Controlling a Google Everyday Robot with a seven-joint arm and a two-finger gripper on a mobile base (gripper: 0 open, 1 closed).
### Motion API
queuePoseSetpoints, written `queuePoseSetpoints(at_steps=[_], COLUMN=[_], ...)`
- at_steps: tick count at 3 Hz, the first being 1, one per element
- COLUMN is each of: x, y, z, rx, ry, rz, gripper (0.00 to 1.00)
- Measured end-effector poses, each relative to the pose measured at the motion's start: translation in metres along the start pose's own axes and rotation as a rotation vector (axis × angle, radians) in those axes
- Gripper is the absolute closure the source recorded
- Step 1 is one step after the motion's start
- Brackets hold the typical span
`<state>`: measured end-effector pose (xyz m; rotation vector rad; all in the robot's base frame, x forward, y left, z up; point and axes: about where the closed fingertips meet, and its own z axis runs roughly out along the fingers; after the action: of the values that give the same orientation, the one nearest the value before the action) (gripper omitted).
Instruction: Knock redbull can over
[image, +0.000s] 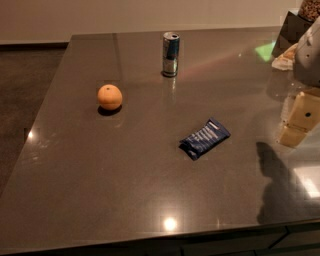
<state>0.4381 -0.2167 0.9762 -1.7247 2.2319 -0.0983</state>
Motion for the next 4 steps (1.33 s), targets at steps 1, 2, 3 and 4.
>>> queuePoseSetpoints(at_steps=[1,2,3,4], x=[0.000,-0.005,-0.023,-0.036], y=[0.000,-0.004,-0.029,-0.055], z=[0.000,0.002,0.019,0.033], rx=[0.000,0.020,0.084,0.129], ry=[0.000,0.015,0.002,-0.039], rz=[0.000,-0.014,-0.019,0.008], gripper=[0.00,0.00,0.00,0.00])
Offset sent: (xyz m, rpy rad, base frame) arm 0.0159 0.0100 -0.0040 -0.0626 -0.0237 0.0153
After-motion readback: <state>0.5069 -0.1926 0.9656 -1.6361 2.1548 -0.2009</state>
